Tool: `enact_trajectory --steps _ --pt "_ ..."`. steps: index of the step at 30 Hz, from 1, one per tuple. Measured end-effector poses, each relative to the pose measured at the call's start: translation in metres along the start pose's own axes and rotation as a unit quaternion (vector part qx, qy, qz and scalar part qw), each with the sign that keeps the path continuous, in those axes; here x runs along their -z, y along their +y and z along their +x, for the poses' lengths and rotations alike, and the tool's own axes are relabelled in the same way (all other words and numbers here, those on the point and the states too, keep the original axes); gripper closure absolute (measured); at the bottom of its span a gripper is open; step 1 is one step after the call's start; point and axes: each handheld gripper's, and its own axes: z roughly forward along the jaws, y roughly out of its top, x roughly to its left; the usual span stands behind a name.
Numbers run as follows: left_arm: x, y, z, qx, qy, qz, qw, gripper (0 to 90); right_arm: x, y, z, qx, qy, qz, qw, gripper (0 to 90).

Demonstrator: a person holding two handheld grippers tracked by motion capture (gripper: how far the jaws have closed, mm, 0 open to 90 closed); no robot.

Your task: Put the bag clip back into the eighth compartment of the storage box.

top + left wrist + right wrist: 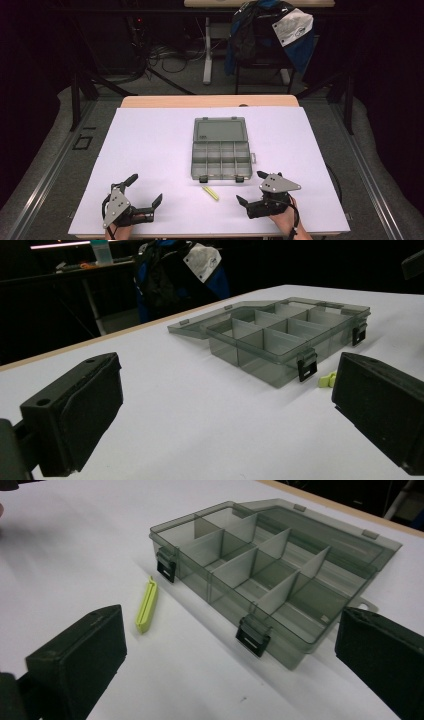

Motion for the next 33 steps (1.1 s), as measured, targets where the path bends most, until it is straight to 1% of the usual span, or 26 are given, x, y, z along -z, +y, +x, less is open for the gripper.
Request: enact_trajectory --steps 1,2,5,6,9,14,15,16,18,19,20,21,25,33 --pt "0.0 0.0 0.0 0.0 0.0 0.0 1.0 0.0 0.0 0.0 0.0 0.0 0.0 0.0 1.0 0.0" --pt "0.0 0.0 0.0 -0.001 0.0 0.0 1.0 0.0 -0.003 0.002 0.002 0.001 0.003 0.007 1.0 0.0" --pt "0.0 0.0 0.0 -0.002 0.0 0.001 1.0 0.0 -0.007 0.005 0.004 0.003 0.008 0.014 0.9999 0.0" --pt "0.0 0.0 0.0 -0.002 0.0 0.001 1.0 0.0 -0.01 0.008 0.007 0.005 0.01 0.023 0.9997 0.0" --pt "0.001 0.0 0.0 -0.002 0.0 0.001 1.0 0.0 -0.014 0.013 0.009 0.004 0.019 0.028 0.9994 0.0" --pt "0.0 0.0 0.0 0.0 0.0 0.001 1.0 0.0 -0.023 0.018 0.014 0.006 0.034 0.047 0.9983 0.0" --pt "0.0 0.0 0.0 -0.001 0.0 0.001 1.0 0.0 -0.023 0.018 0.014 0.006 0.034 0.047 0.9983 0.0" --pt "0.001 0.0 0.001 -0.001 0.0 0.0 1.0 0.0 -0.027 0.02 0.017 0.006 0.039 0.059 0.9975 0.0" --pt "0.001 0.0 0.001 -0.001 0.0 0.0 1.0 0.0 -0.029 0.021 0.018 0.009 0.04 0.063 0.9971 0.0" --pt "0.001 0.0 0.001 -0.002 0.0 0.001 1.0 0.0 -0.033 0.023 0.02 0.01 0.046 0.071 0.9963 0.0" --pt "0.001 0.0 0.001 -0.002 0.0 0.0 1.0 0.0 -0.034 0.024 0.022 0.012 0.046 0.077 0.9959 0.0" --pt "0.001 0.001 0.001 -0.002 0.0 0.0 1.0 0.0 -0.034 0.024 0.022 0.012 0.046 0.077 0.9959 0.0" --pt "0.001 0.001 0.0 -0.001 -0.001 0.0 1.0 0.0 -0.04 0.028 0.027 0.018 0.056 0.091 0.9941 0.0" --pt "0.001 0.001 0.0 -0.001 0.002 -0.003 1.0 0.0 -0.051 0.035 0.038 0.026 0.066 0.113 0.9911 0.0"
